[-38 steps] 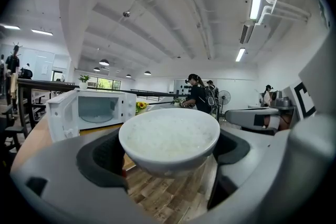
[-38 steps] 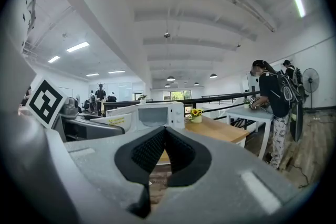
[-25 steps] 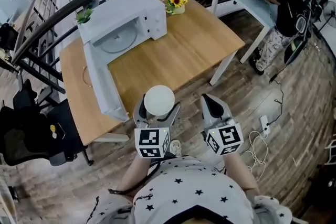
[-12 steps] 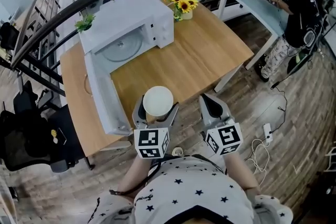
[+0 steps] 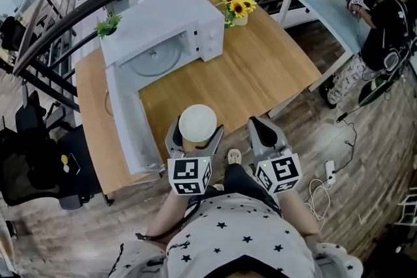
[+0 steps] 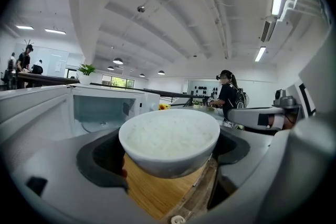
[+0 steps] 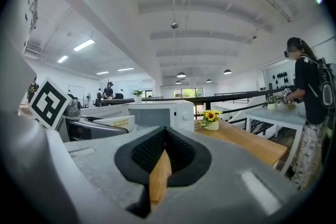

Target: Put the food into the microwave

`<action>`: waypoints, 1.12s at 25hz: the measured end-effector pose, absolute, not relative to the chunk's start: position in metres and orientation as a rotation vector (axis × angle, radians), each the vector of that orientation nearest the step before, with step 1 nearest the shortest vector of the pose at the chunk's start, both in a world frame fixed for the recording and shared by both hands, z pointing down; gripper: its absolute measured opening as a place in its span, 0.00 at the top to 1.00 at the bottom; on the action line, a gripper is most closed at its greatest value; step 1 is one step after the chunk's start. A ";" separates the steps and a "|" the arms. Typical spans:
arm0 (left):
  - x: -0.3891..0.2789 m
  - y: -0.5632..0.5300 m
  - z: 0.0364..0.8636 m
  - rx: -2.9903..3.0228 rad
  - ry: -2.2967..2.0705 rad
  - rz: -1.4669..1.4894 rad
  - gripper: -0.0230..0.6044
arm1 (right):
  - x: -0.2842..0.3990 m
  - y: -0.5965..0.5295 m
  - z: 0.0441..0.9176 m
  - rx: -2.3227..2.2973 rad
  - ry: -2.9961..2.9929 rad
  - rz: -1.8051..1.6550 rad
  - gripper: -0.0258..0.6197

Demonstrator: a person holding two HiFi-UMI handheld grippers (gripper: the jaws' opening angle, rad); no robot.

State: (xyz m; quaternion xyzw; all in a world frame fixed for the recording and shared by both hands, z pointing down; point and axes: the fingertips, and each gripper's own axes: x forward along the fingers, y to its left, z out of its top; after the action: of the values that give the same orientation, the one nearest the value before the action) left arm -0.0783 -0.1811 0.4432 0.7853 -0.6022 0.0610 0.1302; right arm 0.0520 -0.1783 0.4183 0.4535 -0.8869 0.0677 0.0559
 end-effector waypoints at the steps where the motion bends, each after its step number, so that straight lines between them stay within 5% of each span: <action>1: -0.080 -0.185 0.444 2.273 -1.760 0.177 0.20 | 0.050 -0.184 0.419 1.363 -2.698 0.204 0.95; 28: -0.175 -0.338 0.447 1.864 -2.145 0.121 0.20 | -0.058 -0.380 0.404 0.790 -2.904 0.134 0.95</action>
State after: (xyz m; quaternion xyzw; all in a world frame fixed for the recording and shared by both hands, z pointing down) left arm -0.1750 -0.3383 0.4470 0.6480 -0.7459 0.0422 0.1482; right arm -0.0576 -0.3803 0.4042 0.2617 -0.9620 0.0443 0.0645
